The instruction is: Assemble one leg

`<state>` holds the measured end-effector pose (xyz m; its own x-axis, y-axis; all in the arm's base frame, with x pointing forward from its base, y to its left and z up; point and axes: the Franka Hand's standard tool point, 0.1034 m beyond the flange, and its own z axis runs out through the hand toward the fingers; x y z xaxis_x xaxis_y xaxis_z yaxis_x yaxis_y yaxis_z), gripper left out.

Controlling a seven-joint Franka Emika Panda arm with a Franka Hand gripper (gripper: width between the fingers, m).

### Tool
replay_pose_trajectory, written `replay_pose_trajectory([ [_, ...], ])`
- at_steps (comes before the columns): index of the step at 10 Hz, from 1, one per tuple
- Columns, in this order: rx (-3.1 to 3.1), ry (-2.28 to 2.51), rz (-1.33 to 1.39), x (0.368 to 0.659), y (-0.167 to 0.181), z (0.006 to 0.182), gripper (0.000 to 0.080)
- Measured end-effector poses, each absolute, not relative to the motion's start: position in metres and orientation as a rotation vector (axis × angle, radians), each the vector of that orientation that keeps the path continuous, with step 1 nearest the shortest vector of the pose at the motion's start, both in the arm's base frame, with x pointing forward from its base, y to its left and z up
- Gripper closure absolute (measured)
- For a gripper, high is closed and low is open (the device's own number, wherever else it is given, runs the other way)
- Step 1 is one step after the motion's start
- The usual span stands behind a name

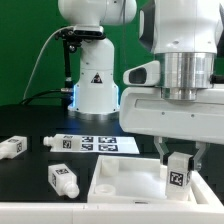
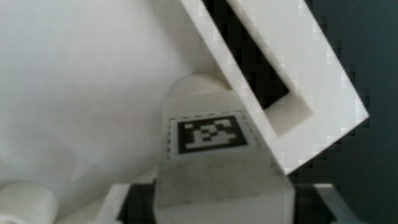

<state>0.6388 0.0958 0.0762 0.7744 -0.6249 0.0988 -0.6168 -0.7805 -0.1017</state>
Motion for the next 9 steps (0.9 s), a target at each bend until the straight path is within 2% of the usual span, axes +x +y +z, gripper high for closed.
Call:
replay_pose_trajectory([
  [2,-2.9,1.012,-0.196,0.639,0.096,0.076,0.0499],
  [3,-2.9,1.011,-0.198,0.639,0.096,0.077,0.0422],
  [4,-2.896,1.003,-0.207,0.642,0.098,0.081,0.0422],
  [5,-2.889,0.998,-0.212,0.644,0.101,0.088,0.0222],
  [6,-2.882,0.993,-0.206,0.646,0.105,0.1,0.0171],
  [7,-2.873,0.996,-0.178,0.649,0.112,0.116,0.0156],
  [8,-2.867,0.996,-0.188,0.652,0.113,0.121,0.0156],
  [9,-2.87,0.998,-0.184,0.651,0.113,0.118,0.0151],
])
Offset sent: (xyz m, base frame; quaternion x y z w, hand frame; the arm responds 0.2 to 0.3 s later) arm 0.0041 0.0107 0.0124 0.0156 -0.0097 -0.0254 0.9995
